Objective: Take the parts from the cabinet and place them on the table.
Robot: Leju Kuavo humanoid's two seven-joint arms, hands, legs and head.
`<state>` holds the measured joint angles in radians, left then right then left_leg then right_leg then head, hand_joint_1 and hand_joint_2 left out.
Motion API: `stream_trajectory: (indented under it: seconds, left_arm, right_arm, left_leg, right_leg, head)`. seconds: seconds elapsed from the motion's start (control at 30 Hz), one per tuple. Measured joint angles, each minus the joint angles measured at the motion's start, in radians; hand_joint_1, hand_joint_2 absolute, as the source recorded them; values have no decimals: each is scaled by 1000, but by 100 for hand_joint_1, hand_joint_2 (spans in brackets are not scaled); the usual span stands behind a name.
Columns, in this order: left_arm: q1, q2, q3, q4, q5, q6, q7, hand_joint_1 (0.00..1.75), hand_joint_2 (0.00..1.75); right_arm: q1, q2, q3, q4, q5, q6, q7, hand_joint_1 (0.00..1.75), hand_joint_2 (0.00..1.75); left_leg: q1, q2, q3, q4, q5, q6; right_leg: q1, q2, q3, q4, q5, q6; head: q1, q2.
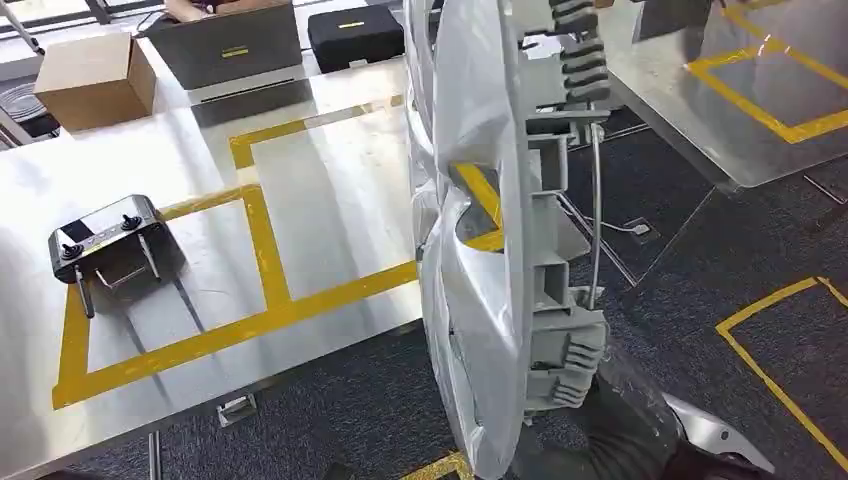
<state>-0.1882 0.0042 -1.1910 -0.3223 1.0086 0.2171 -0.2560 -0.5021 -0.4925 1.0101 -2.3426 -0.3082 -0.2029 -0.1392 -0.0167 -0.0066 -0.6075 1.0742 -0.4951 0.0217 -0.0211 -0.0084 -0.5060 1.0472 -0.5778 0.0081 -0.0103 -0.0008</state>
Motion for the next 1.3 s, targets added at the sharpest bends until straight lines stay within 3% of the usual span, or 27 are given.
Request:
stream_trajectory:
  seconds: [0.07,0.1,0.17,0.2,0.23,0.27,0.33,0.37,0.43,0.57,0.67,1.3]
  left_arm:
    - [0,0,0,0,0,0,1,0,175]
    - [0,0,0,0,0,0,2,0,175]
    - [1,-2,0,0,0,0,3,0,175]
    - [2,-2,0,0,0,0,3,0,175]
    - [3,-1,0,0,0,0,3,0,175]
    - [5,-2,0,0,0,0,3,0,175]
    - [9,-2,-1,0,-3,1,3,0,175]
    - [11,-2,-2,0,-3,1,3,0,175]
    - [12,-2,-3,0,-4,2,-1,0,175]
    - [11,-2,-9,0,-3,5,-2,0,175]
    - [12,0,-10,0,-3,7,-2,0,175]
    - [14,0,-13,0,-3,10,3,0,175]
  right_arm:
    - [0,0,-1,0,0,0,0,175,175]
    - [-1,0,-1,0,0,0,0,175,175]
    - [0,0,-1,0,0,0,-1,175,175]
    - [1,0,-1,0,0,0,-1,175,175]
    - [1,0,0,0,0,0,0,175,175]
    - [3,0,0,1,0,0,0,175,175]
    - [3,0,0,1,0,0,0,175,175]
    - [3,0,0,1,0,0,0,175,175]
    - [-1,0,-1,0,0,0,-1,175,175]
    - [2,-1,0,1,0,-2,2,175,175]
    - [2,-1,-1,1,0,-3,0,175,175]
    - [2,-1,-1,1,0,-2,0,175,175]
  left_leg:
    - [12,-2,14,-22,3,8]
    - [12,-2,16,-24,0,13]
    - [12,-2,21,-24,-7,20]
    - [10,-2,25,-24,-13,22]
    - [10,-5,32,-24,-19,22]
    - [9,-8,42,-24,-26,22]
    - [9,-13,65,-24,-43,19]
    - [9,-14,71,-24,-52,15]
    - [5,-17,66,-21,-57,4]
    - [6,-15,69,-28,-51,3]
    - [6,-15,77,-42,-56,-3]
    - [5,-14,88,-50,-51,-11]
  right_leg:
    - [0,1,-7,15,-17,10]
    - [1,1,-39,69,-39,12]
    - [1,2,-139,227,-90,14]
    - [1,2,-190,294,-97,14]
    - [2,2,-221,316,-78,13]
    - [3,2,-225,287,-31,10]
    - [8,3,-186,129,98,-3]
    - [15,3,-170,54,140,-12]
    - [19,4,-149,25,117,-19]
    - [18,8,-144,9,111,-18]
    - [18,8,-142,8,107,-23]
    - [18,8,-130,6,110,-29]
  head:
    - [0,0]
    - [5,0]
    - [11,0]
    - [13,0]
    - [14,0]
    - [15,0]
    - [18,0]
    - [20,0]
    - [20,0]
    - [17,0]
    - [16,0]
    - [16,0]
